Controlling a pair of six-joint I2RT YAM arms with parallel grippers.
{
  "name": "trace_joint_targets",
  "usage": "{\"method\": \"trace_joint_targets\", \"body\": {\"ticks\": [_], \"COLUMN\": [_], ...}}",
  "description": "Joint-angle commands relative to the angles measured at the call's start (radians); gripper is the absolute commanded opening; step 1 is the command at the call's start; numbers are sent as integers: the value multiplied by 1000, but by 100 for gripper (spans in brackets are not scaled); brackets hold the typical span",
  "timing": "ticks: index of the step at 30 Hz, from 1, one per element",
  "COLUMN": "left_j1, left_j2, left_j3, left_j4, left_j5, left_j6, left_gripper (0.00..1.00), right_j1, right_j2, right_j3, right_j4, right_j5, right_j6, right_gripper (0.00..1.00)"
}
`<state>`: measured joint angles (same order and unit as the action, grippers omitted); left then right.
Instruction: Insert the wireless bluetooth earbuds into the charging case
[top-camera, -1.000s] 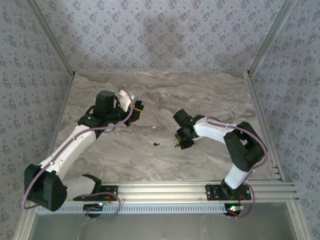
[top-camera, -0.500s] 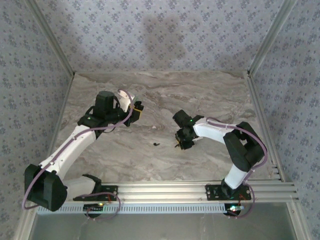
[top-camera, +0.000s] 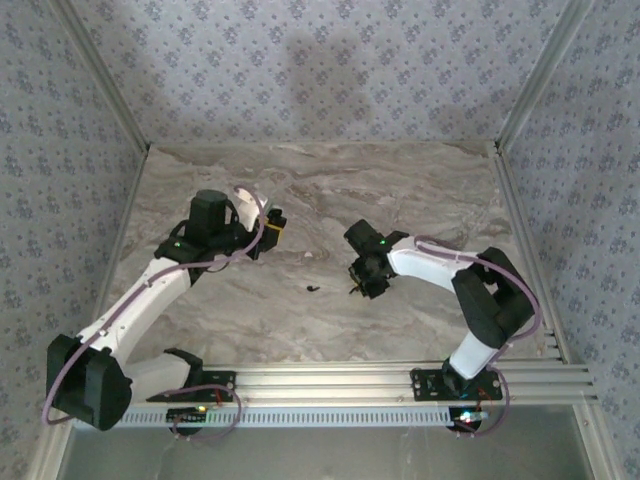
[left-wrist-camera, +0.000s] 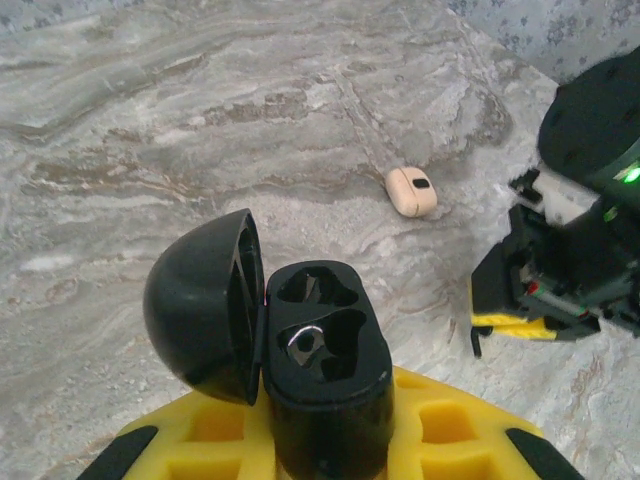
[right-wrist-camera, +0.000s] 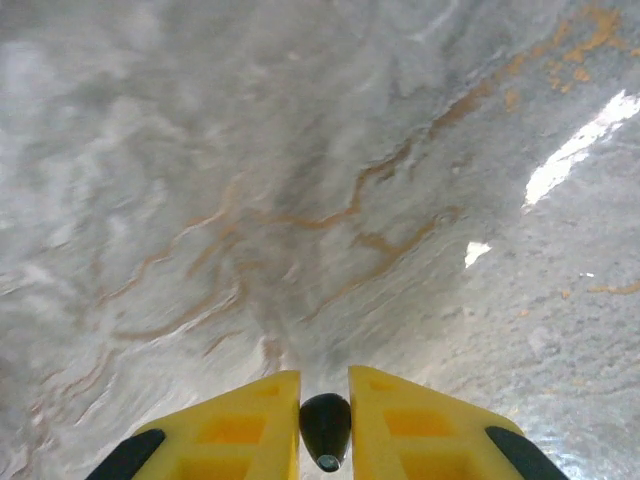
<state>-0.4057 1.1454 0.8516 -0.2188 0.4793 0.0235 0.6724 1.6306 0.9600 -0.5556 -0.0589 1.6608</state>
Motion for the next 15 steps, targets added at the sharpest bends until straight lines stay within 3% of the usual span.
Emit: {"method": "trace_joint_targets", "body": {"ticks": [1,15], "left_j1": [-1,-71], "left_j2": [-31,11], "left_j3": [-61,-114], "left_j4": [112,230], "left_j5": [54,168], "left_j6": [-50,22], "left_gripper": [13,14], "right_j1": [4,10], "right_j2": [-81,-316], "right_j3": [17,10], "right_j4": [-15,124], "right_j5": [92,183], "right_j6": [-125,-552], "right_gripper": [20,19]}}
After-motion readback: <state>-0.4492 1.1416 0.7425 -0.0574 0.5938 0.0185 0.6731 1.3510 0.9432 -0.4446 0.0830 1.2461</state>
